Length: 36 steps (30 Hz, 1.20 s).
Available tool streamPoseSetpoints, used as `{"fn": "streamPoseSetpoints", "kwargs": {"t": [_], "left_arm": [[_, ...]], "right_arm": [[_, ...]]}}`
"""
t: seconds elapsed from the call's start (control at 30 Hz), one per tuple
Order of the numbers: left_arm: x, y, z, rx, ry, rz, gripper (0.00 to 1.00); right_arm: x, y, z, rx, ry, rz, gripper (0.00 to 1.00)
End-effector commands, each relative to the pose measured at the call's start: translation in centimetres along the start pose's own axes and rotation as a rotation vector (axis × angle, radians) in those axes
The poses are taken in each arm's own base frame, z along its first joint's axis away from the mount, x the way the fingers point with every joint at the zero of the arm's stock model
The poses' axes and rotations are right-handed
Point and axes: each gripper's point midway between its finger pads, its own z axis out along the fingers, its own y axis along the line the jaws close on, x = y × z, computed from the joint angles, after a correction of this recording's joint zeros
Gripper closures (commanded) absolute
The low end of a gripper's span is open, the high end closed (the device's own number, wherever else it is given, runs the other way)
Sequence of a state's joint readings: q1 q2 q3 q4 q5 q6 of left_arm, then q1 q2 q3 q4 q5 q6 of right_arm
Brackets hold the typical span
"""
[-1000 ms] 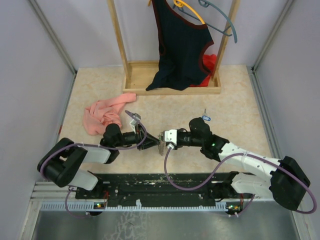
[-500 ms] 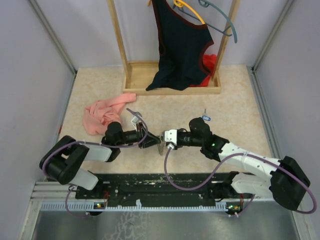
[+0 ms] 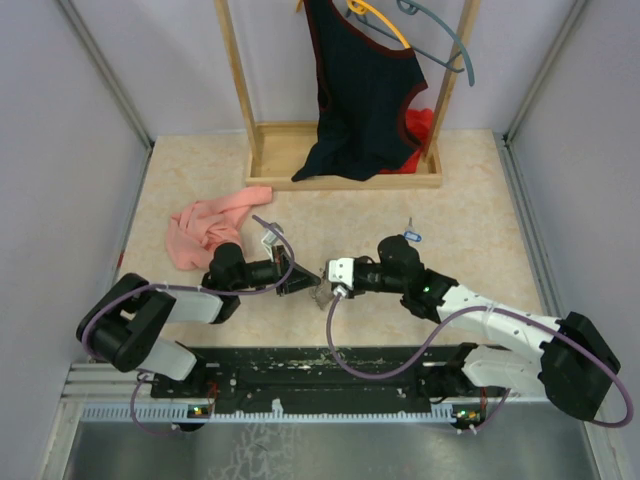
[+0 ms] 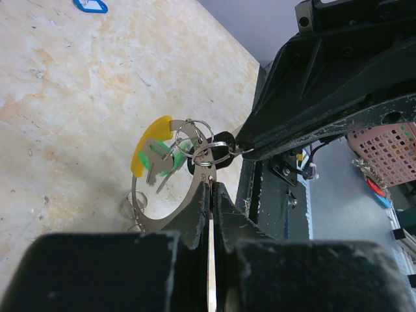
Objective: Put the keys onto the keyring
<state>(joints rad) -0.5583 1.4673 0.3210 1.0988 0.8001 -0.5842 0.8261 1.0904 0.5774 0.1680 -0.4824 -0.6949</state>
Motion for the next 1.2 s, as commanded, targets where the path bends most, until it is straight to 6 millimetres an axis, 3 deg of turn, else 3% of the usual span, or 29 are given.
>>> {"fn": "streamPoseSetpoints", "kwargs": {"t": [0.0, 0.17, 0.27, 0.37, 0.57, 0.7, 0.87, 1.17], "left_arm": [[-0.3, -0.7, -0.3, 0.016, -0.006, 0.010, 1.00], [-0.3, -1.3, -0.7, 0.021, -0.016, -0.011, 1.00], [-0.6, -1.4, -0.9, 0.011, -0.041, -0.030, 1.00], [-1.1, -1.3, -1.0, -0.013, -0.081, -0.054, 0.99], [-1.9, -0.6, -1.2, -0.067, -0.149, -0.101, 0.99], [-2.4, -0.1, -1.4, -0.103, -0.198, -0.138, 0.99], [-2.9, 0.3, -1.5, -0.123, -0.226, -0.158, 0.99], [-3.1, -0.4, -1.7, -0.093, -0.245, -0.151, 0.99]], "right_arm": [[-1.4, -3.2, -0.2, 0.121, -0.016, -0.008, 1.00], [-0.3, -4.4, -1.1, 0.228, 0.015, 0.060, 1.00], [0.1, -5.5, -1.8, 0.315, 0.028, 0.131, 0.87], [-0.8, -5.9, -2.5, 0.352, -0.008, 0.203, 0.81], [-3.2, -4.4, -2.4, 0.279, -0.085, 0.455, 0.80], [-3.7, -3.5, -2.7, 0.256, -0.096, 0.609, 0.81], [-3.9, -1.4, -1.4, 0.136, -0.115, 0.774, 0.80], [-4.6, -1.6, 0.7, -0.006, -0.224, 0.972, 0.83]]}}
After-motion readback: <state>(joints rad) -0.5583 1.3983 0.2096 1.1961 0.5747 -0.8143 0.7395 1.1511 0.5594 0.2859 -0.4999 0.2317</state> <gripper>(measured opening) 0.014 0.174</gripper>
